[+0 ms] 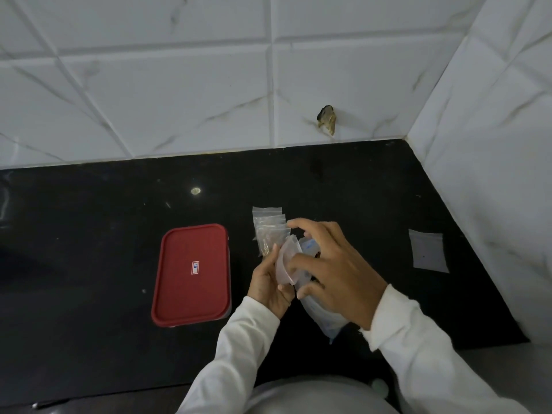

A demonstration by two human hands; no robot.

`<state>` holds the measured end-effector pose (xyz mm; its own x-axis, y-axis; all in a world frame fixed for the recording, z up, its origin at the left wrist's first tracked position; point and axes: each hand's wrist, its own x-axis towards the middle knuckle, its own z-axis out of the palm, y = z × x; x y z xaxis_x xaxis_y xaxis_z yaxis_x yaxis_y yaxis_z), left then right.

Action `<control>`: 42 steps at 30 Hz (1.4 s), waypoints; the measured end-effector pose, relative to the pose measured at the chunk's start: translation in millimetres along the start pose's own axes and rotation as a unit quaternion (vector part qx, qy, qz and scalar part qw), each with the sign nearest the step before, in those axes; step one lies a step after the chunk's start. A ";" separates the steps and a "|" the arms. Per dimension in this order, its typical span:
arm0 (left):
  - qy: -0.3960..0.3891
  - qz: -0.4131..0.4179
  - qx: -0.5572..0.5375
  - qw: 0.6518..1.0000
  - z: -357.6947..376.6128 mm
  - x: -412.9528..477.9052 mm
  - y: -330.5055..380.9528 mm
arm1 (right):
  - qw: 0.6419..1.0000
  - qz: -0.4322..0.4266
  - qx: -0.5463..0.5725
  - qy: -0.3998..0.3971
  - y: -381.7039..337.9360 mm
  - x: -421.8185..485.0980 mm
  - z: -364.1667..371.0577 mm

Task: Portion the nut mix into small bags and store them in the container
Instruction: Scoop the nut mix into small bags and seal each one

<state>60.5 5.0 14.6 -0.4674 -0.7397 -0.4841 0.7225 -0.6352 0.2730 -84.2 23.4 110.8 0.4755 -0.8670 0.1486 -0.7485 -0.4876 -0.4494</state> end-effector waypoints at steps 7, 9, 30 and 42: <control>0.021 0.003 -0.070 0.997 -0.3 4.3 2.3 | 0.948 0.188 0.120 0.229 46.1 -30.2 -16.1; 0.035 -0.001 -0.059 0.998 5.8 2.0 0.6 | 0.940 0.270 0.086 0.192 67.5 -43.3 -3.0; 0.085 0.008 -0.073 0.994 -18.0 26.2 -29.9 | 0.967 0.244 -0.070 -0.016 97.6 -52.7 77.3; 0.082 -0.020 -0.104 0.991 -44.6 48.9 -44.9 | 0.980 0.193 0.006 -0.046 98.2 -56.1 98.7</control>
<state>27.9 7.2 -58.5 -0.4204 -0.6587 -0.6240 0.8025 -0.5908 0.0831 -138.8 34.3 -28.6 0.1986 -0.9734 -0.1141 -0.8754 -0.1238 -0.4673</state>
